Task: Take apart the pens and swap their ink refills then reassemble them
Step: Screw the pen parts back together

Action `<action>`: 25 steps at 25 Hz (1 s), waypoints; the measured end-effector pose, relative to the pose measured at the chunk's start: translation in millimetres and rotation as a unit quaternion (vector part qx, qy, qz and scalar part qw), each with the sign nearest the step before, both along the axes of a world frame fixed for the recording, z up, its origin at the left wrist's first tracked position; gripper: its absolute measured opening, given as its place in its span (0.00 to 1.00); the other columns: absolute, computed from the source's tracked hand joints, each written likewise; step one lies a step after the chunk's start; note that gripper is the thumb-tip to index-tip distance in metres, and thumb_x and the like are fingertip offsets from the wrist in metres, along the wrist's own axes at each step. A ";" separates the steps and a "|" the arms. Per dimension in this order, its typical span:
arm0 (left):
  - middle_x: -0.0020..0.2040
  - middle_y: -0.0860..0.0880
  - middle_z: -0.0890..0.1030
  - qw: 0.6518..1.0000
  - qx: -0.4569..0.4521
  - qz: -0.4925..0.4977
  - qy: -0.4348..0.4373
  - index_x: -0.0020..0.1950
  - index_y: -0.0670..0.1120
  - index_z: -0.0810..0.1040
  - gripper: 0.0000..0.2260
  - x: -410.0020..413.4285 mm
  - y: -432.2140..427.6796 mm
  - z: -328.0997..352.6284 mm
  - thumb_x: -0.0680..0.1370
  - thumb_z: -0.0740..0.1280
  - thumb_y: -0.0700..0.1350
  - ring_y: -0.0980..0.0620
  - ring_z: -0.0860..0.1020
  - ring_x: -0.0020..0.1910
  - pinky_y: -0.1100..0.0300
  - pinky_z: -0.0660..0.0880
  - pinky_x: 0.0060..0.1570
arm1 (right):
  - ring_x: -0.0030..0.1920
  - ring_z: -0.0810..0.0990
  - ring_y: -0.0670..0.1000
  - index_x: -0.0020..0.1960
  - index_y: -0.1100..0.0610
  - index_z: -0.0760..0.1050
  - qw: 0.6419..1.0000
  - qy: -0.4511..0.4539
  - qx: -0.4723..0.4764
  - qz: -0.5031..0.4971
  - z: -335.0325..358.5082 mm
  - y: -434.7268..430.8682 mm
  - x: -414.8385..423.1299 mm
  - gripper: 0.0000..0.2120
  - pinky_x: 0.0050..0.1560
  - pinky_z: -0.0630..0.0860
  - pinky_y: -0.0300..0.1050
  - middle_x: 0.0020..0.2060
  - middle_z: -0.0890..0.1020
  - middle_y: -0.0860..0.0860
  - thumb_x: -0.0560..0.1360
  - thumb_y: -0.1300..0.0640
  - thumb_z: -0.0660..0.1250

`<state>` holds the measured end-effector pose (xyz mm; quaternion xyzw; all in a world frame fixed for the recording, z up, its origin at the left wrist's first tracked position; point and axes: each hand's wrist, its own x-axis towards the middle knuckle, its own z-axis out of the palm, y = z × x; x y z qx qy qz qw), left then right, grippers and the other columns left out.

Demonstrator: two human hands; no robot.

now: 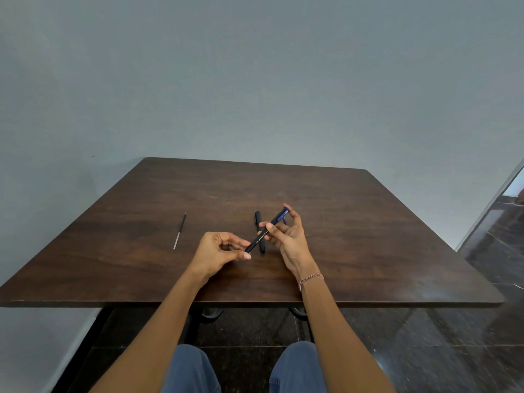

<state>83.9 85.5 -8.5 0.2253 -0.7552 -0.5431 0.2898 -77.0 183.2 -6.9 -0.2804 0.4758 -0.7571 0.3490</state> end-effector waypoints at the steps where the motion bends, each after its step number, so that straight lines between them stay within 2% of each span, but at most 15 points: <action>1: 0.35 0.51 0.85 1.000 -0.005 0.001 -0.005 0.40 0.49 0.84 0.12 -0.3 1.0 0.9 0.62 0.79 0.36 0.59 0.81 0.34 0.70 0.76 0.37 | 0.42 0.85 0.50 0.71 0.51 0.58 1.000 0.002 0.006 0.002 0.7 -0.4 0.2 0.32 0.40 0.80 0.39 0.42 0.85 0.56 0.74 0.71 0.66; 3: 0.35 0.52 0.85 1.000 -0.012 -0.003 -0.016 0.41 0.48 0.84 0.12 -0.5 3.5 3.1 0.62 0.79 0.37 0.59 0.81 0.34 0.70 0.76 0.37 | 0.44 0.85 0.50 0.73 0.51 0.58 0.999 0.018 0.028 0.010 4.9 1.1 -0.4 0.34 0.41 0.79 0.39 0.45 0.85 0.57 0.73 0.70 0.67; 6: 0.36 0.52 0.85 1.000 -0.014 -0.008 -0.027 0.42 0.48 0.83 0.12 -1.7 9.5 7.7 0.62 0.79 0.39 0.57 0.81 0.35 0.69 0.76 0.37 | 0.44 0.85 0.50 0.74 0.50 0.57 0.993 0.091 0.075 0.029 20.4 4.4 -7.3 0.38 0.41 0.79 0.38 0.47 0.84 0.59 0.71 0.68 0.71; 10: 0.33 0.52 0.83 1.000 -0.015 -0.023 -0.007 0.41 0.48 0.81 0.12 -22.3 30.0 13.4 0.62 0.80 0.40 0.57 0.79 0.32 0.65 0.75 0.31 | 0.44 0.85 0.50 0.75 0.53 0.56 0.973 0.167 0.131 0.093 50.1 16.7 -35.2 0.38 0.42 0.80 0.38 0.50 0.83 0.63 0.72 0.67 0.71; 12: 0.33 0.54 0.83 0.999 -0.047 -0.014 -0.022 0.40 0.51 0.80 0.12 -41.6 43.8 15.2 0.62 0.80 0.43 0.59 0.78 0.31 0.66 0.74 0.31 | 0.46 0.84 0.51 0.74 0.54 0.57 0.967 0.170 0.158 0.101 58.7 28.4 -53.8 0.33 0.42 0.81 0.39 0.53 0.82 0.64 0.75 0.64 0.68; 14: 0.33 0.56 0.82 0.994 -0.095 -0.003 -0.054 0.39 0.55 0.79 0.13 -62.7 58.5 14.8 0.62 0.80 0.47 0.62 0.78 0.32 0.68 0.75 0.35 | 0.43 0.84 0.51 0.71 0.56 0.62 0.969 0.161 0.175 0.065 58.4 40.4 -73.4 0.23 0.38 0.80 0.38 0.52 0.82 0.64 0.78 0.56 0.64; 16: 0.33 0.57 0.81 0.985 -0.143 0.017 -0.098 0.37 0.57 0.77 0.12 -83.2 75.0 11.7 0.62 0.80 0.51 0.63 0.78 0.33 0.65 0.75 0.35 | 0.39 0.83 0.50 0.69 0.59 0.68 0.967 0.167 0.191 0.011 51.7 50.7 -92.9 0.20 0.35 0.79 0.37 0.52 0.81 0.64 0.80 0.50 0.59; 18: 0.33 0.58 0.79 0.972 -0.179 0.044 -0.145 0.36 0.58 0.75 0.12 -102.1 92.0 8.0 0.63 0.78 0.55 0.64 0.76 0.34 0.65 0.72 0.33 | 0.41 0.80 0.49 0.66 0.58 0.72 0.942 0.234 0.237 -0.041 43.3 57.3 -113.1 0.21 0.39 0.77 0.38 0.48 0.81 0.57 0.81 0.46 0.55; 19: 0.33 0.59 0.79 0.967 -0.192 0.052 -0.162 0.37 0.57 0.75 0.12 -111.2 100.2 6.5 0.63 0.77 0.57 0.64 0.76 0.35 0.66 0.71 0.34 | 0.46 0.79 0.50 0.65 0.56 0.74 0.919 0.283 0.267 -0.060 38.5 59.4 -124.4 0.21 0.46 0.76 0.40 0.48 0.80 0.53 0.81 0.45 0.54; 21: 0.36 0.57 0.80 0.959 -0.212 0.063 -0.177 0.40 0.55 0.77 0.13 -130.0 114.9 5.3 0.63 0.77 0.58 0.61 0.78 0.38 0.62 0.73 0.39 | 0.60 0.73 0.54 0.63 0.54 0.76 0.871 0.364 0.323 -0.071 27.3 59.8 -146.9 0.22 0.64 0.68 0.48 0.55 0.78 0.53 0.81 0.43 0.51; 22: 0.38 0.56 0.81 0.957 -0.217 0.067 -0.179 0.41 0.54 0.78 0.14 -138.7 120.8 5.6 0.63 0.76 0.58 0.58 0.79 0.40 0.60 0.74 0.42 | 0.65 0.69 0.56 0.64 0.53 0.76 0.852 0.383 0.349 -0.070 22.5 58.3 -154.0 0.24 0.69 0.62 0.52 0.59 0.75 0.56 0.81 0.42 0.49; 23: 0.39 0.56 0.82 0.956 -0.220 0.072 -0.179 0.41 0.54 0.78 0.14 -146.4 125.1 6.4 0.64 0.76 0.58 0.57 0.79 0.42 0.59 0.73 0.44 | 0.68 0.65 0.59 0.64 0.53 0.75 0.837 0.391 0.376 -0.072 18.5 55.7 -158.4 0.25 0.71 0.59 0.56 0.61 0.73 0.57 0.81 0.41 0.48; 25: 0.39 0.55 0.82 0.955 -0.227 0.079 -0.174 0.43 0.53 0.78 0.15 -159.8 129.2 4.7 0.64 0.75 0.59 0.56 0.79 0.42 0.60 0.70 0.42 | 0.67 0.64 0.59 0.62 0.56 0.75 0.806 0.410 0.418 -0.088 8.7 49.2 -163.2 0.28 0.69 0.58 0.59 0.59 0.72 0.55 0.80 0.39 0.47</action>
